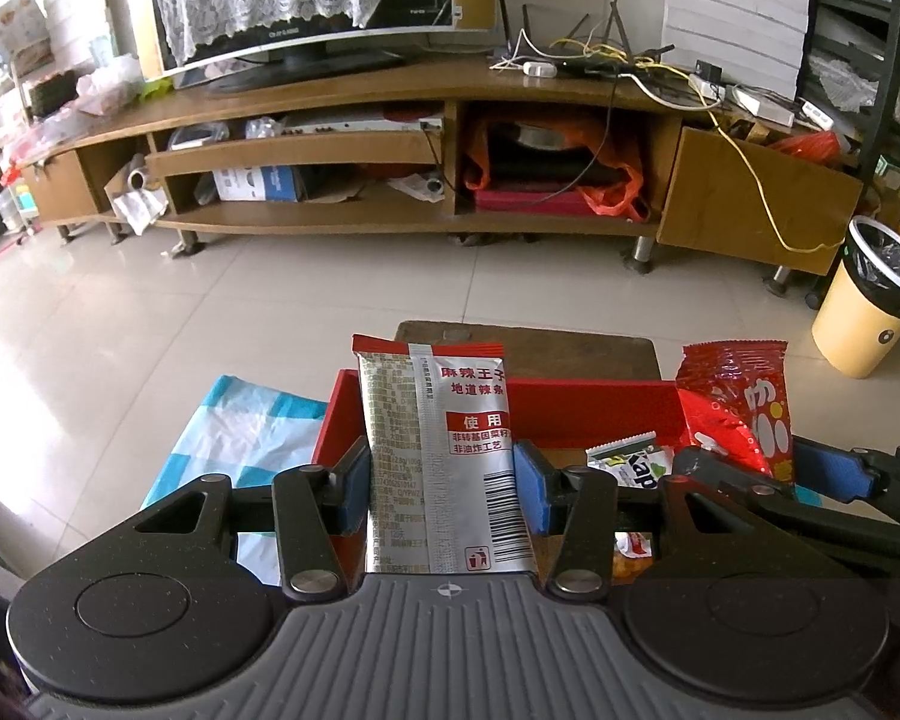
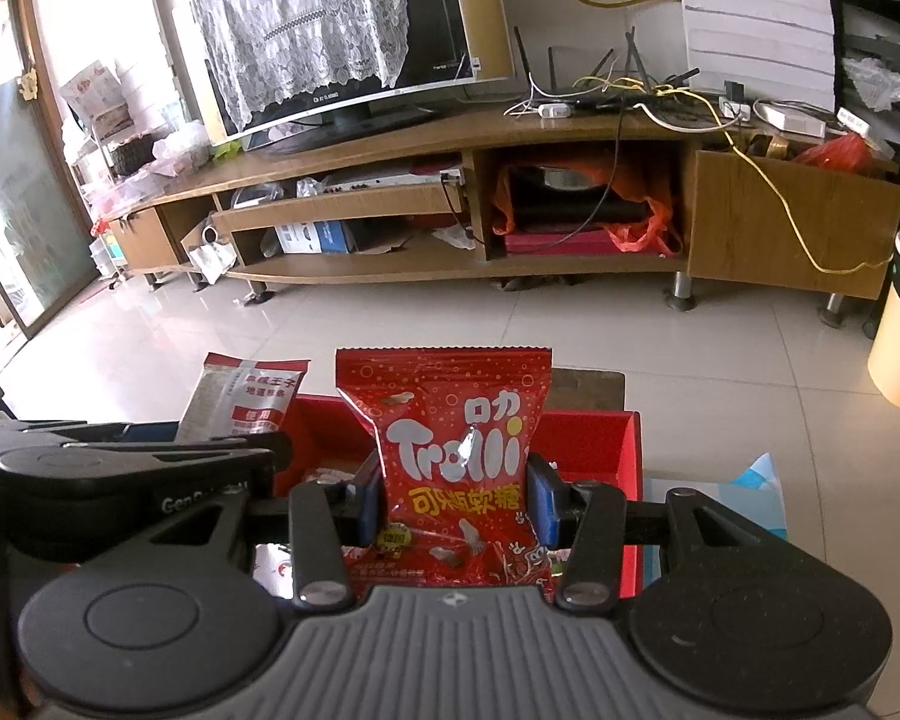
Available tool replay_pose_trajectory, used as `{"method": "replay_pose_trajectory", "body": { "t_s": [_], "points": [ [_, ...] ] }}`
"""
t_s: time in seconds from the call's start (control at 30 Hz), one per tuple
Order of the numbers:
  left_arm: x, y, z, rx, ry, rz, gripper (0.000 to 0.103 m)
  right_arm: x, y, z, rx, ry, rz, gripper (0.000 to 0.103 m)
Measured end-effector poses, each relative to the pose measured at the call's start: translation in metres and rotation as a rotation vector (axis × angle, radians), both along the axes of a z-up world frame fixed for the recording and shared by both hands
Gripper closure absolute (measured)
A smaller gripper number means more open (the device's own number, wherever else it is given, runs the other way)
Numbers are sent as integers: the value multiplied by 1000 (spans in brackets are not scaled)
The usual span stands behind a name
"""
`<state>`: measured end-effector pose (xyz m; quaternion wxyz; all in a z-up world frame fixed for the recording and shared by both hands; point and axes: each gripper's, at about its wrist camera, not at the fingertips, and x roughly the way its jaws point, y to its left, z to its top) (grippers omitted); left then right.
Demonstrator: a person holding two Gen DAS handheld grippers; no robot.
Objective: Organize snacks
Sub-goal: 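Carry the silver packet and Trolli bag over the red box with both grippers, then lower the silver packet into the box with left gripper while right lowers the Trolli bag, both open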
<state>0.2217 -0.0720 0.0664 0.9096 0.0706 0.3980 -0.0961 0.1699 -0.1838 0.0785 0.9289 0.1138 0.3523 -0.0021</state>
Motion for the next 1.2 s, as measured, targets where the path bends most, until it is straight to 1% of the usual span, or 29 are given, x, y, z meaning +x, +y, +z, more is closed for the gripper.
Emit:
{"method": "replay_pose_trajectory", "body": {
  "t_s": [0.5, 1.2],
  "points": [
    [15, -6, -17, 23, 37, 9, 48, 15, -1, -14, -7, 43, -7, 59],
    [26, -11, -56, 97, 115, 28, 48, 33, 1, -52, -43, 143, 3, 59]
  ]
}}
